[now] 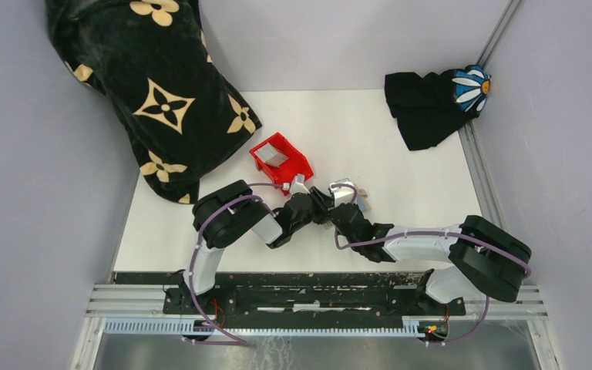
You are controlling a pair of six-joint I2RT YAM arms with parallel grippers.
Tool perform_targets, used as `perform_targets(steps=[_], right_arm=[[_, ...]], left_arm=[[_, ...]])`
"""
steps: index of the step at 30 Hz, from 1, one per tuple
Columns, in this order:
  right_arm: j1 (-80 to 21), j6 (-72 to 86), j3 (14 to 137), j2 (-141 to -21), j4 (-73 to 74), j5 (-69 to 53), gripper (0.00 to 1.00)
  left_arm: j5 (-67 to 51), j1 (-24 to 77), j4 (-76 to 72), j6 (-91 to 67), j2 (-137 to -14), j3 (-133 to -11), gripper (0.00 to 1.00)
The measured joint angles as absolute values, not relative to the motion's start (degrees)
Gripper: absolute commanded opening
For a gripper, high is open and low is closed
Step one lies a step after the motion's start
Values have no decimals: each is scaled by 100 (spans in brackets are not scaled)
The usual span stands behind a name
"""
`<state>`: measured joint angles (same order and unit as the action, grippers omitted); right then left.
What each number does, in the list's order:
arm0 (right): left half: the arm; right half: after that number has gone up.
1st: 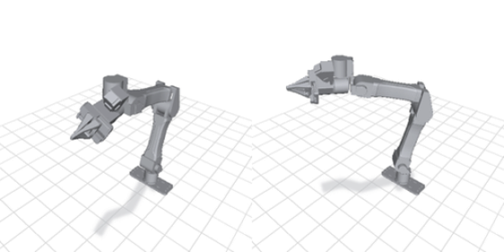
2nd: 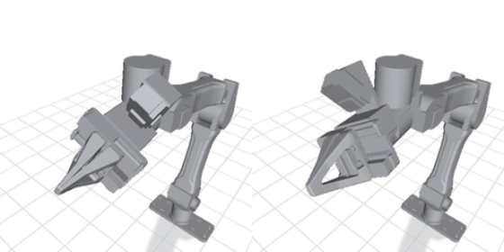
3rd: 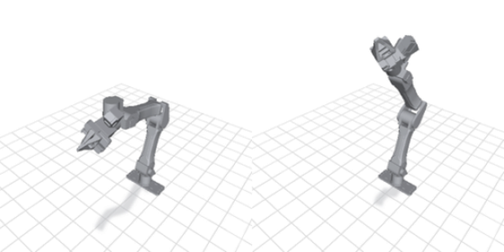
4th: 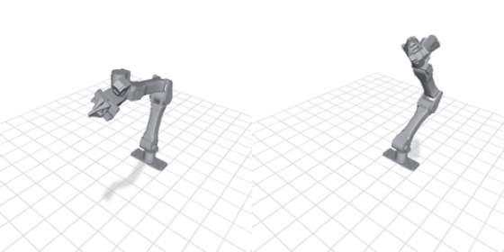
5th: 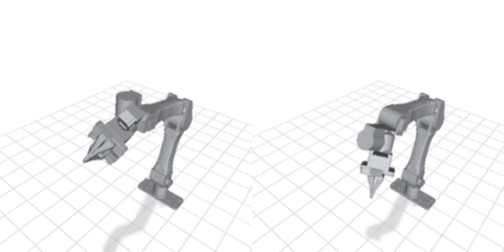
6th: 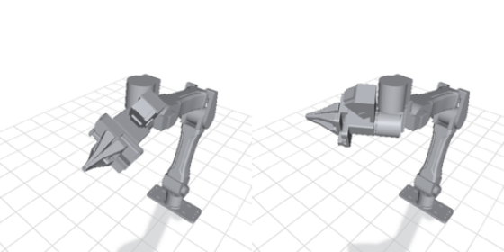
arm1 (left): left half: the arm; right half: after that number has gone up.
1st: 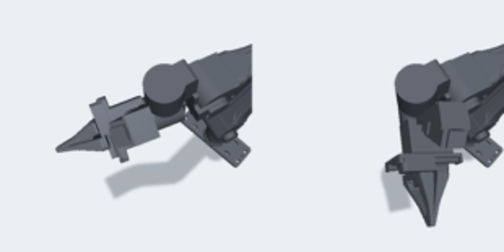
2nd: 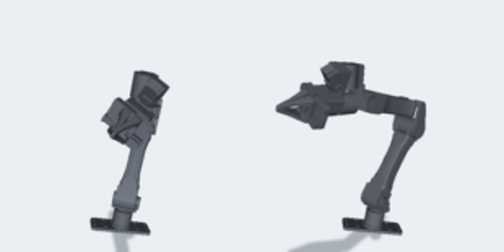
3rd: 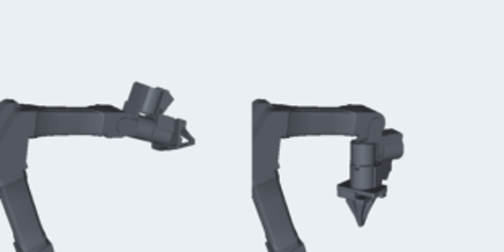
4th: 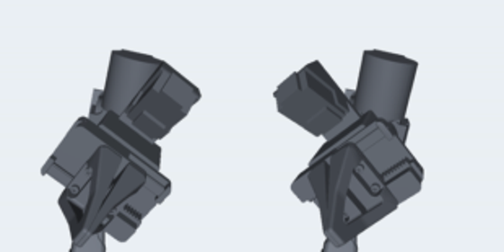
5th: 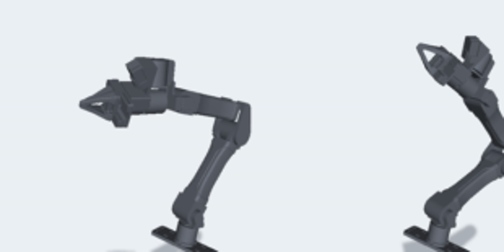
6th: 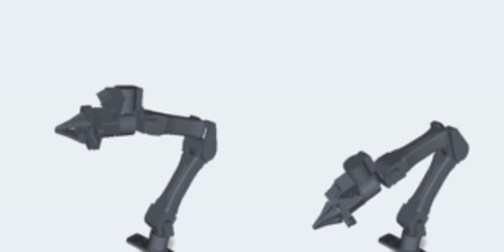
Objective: Put the credit cards into the card holder
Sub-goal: Insert the credit card into the card holder.
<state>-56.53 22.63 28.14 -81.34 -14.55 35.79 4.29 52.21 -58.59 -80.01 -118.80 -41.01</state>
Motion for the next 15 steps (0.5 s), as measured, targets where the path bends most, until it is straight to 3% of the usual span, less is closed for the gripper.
perform_targets(steps=[15], right_arm=[[-5701, 2220, 2751, -8176, -1605, 2961, 1]], left_arm=[[375, 5207, -5843, -8001, -11885, -4101, 36]])
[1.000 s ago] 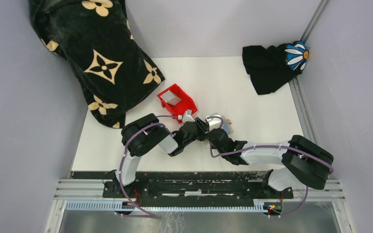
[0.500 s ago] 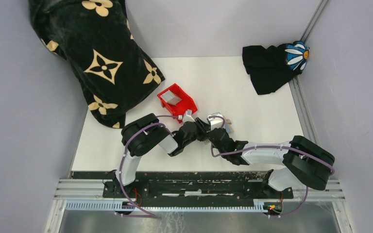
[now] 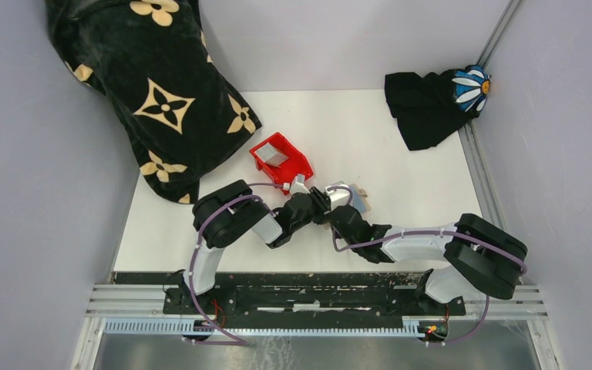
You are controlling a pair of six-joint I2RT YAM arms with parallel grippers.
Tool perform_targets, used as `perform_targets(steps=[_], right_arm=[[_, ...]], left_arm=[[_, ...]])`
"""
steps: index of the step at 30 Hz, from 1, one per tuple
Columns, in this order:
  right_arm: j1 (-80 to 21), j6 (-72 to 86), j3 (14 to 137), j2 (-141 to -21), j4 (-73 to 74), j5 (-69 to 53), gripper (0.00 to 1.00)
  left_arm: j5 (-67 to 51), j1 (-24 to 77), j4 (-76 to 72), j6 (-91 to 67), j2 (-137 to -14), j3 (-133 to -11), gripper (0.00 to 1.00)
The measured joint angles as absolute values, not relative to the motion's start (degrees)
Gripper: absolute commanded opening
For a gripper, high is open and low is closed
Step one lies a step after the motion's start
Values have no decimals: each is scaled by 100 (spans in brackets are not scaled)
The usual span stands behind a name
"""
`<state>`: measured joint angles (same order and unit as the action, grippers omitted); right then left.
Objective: Put the credit cards into the card holder
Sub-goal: Insert the credit card into the card holder.
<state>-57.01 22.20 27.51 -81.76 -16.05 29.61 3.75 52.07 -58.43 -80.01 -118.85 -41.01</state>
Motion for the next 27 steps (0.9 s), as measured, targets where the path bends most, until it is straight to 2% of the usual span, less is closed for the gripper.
perform_targets(steps=[27], right_arm=[[-5527, 2311, 2816, -8342, -1411, 3452, 1]], left_arm=[[235, 5207, -5916, -8001, -11920, -4084, 36]])
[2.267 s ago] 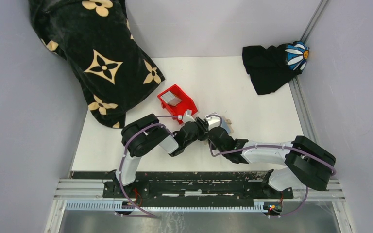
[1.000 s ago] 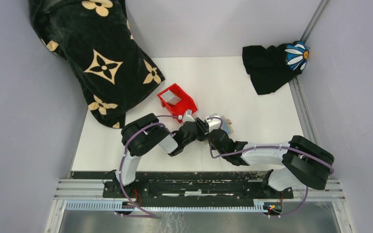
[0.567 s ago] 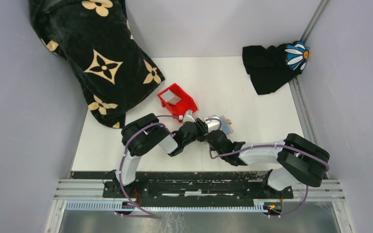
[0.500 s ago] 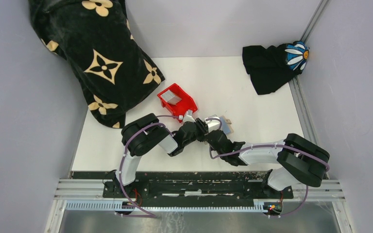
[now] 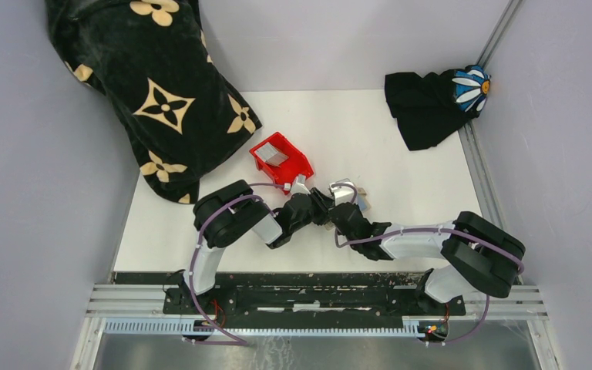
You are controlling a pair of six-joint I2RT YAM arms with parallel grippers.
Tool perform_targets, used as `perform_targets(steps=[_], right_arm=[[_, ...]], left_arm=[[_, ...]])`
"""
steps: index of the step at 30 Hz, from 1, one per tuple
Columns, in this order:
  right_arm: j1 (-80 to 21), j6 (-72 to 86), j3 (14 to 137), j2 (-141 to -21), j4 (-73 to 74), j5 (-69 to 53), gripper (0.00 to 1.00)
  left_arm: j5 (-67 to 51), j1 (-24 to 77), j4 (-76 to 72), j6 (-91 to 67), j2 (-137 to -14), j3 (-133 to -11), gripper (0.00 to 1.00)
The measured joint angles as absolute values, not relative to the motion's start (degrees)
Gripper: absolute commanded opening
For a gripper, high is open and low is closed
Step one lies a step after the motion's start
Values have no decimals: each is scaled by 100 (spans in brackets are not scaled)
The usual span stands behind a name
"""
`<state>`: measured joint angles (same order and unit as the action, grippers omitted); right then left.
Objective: Put the credit cards into the card holder
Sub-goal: Insert the credit card into the card holder.
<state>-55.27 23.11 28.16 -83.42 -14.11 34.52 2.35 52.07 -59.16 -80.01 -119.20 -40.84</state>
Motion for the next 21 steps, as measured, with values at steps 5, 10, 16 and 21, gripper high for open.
perform_targets(steps=[5, 10, 16, 21], right_arm=[[-5419, 2335, 2818, -8342, -1404, 3457, 1], [-5384, 2388, 2856, -8342, -1313, 3365, 1], [-5349, 2464, 2871, -8342, -1227, 3197, 1], [-5356, 2552, 2891, -8340, -1133, 3065, 2]], left_arm=[[228, 5210, -5968, -8001, -11944, -4084, 35], [224, 5210, -5968, -8001, -11948, -4084, 31], [204, 5210, -5994, -8001, -11974, -4069, 29], [172, 5210, -6016, -8001, -11974, -4042, 26]])
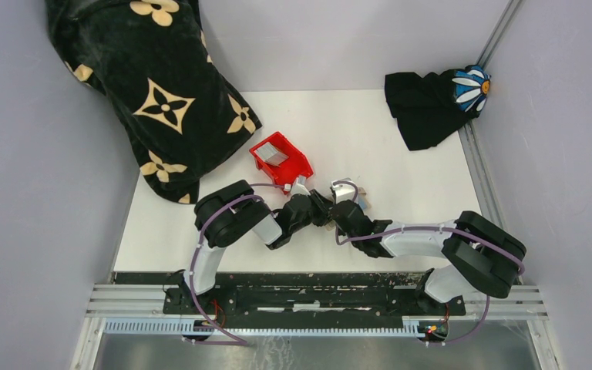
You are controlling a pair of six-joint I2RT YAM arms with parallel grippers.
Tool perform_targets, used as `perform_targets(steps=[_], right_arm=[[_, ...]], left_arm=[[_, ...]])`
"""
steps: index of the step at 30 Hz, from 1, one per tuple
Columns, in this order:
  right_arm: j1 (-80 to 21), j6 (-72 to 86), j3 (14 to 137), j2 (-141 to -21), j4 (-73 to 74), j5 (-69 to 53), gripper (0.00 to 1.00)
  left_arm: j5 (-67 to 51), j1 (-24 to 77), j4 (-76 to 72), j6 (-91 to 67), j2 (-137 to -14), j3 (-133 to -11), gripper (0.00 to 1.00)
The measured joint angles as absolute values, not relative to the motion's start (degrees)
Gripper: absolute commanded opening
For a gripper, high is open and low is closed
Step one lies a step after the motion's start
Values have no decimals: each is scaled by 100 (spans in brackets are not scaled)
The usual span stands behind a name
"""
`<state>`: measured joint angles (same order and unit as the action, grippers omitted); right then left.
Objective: Put the credit cards into the card holder
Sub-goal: Insert the credit card into the card holder.
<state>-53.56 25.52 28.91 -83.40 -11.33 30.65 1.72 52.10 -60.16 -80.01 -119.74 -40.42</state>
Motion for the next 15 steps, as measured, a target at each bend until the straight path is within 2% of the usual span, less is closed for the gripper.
perform_targets(steps=[7, 15], right_arm=[[-5415, 2604, 2936, -8149, -893, 2998, 2], [-5426, 2722, 2967, -7900, -561, 3006, 2]], left_arm=[[143, 5207, -6018, -8001, -11974, -4025, 22], [139, 5199, -6014, -8001, -11974, -4021, 21]])
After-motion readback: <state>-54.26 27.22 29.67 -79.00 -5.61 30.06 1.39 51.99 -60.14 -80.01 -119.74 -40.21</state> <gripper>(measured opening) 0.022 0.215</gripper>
